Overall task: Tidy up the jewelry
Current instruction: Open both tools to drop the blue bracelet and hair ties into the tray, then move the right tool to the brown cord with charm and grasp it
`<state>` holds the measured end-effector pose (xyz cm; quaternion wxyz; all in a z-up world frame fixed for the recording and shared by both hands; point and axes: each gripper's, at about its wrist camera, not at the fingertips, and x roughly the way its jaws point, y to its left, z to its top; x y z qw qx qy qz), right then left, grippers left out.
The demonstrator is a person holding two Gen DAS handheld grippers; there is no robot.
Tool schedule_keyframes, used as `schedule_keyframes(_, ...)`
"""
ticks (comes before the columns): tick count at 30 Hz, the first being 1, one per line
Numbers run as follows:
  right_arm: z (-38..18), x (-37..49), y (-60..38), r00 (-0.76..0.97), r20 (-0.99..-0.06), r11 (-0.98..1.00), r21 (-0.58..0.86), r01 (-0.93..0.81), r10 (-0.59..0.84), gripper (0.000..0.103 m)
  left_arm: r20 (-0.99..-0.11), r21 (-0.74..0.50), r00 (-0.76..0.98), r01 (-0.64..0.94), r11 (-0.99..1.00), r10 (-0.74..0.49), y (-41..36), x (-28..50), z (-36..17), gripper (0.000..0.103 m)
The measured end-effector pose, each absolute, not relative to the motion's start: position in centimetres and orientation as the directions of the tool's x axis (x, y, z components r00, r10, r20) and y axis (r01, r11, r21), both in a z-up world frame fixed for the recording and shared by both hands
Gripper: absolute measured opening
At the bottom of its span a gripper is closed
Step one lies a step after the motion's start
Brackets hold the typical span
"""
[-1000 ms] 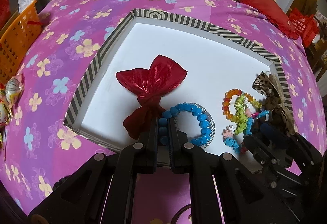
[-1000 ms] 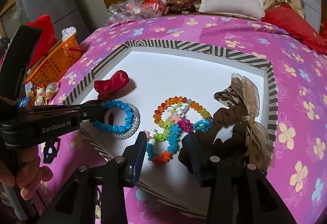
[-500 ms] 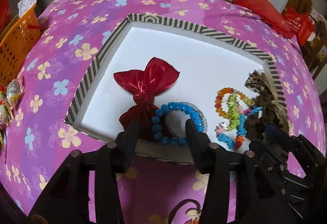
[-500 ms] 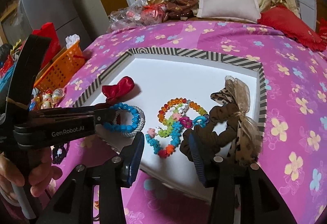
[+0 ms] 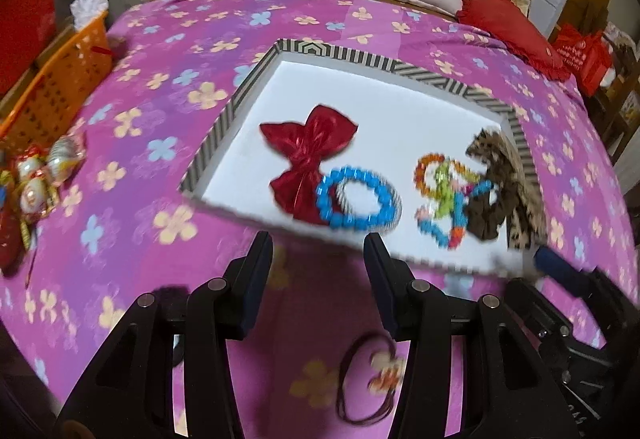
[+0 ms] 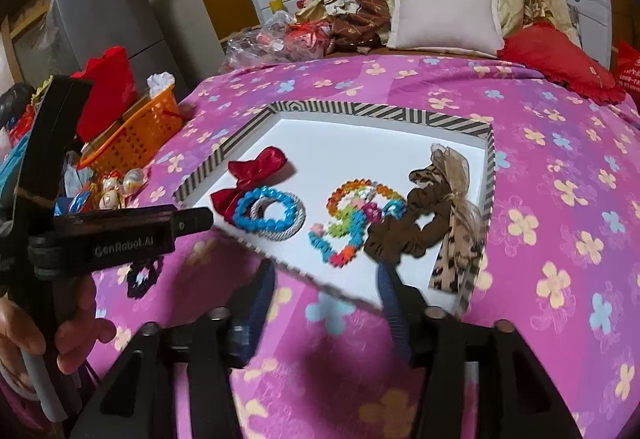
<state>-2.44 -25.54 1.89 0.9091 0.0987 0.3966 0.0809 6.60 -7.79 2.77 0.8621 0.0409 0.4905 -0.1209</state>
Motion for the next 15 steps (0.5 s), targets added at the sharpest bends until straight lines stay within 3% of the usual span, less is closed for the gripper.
schedule_keyframes(15,0.1,-6.3,-21.2,0.612,-0.736,0.956,0.256,-0.145,0.29,0.064,-0.854,-0.065,0.508,0.111,0.992,-0.113,1.1,0.5,1.8,0.047)
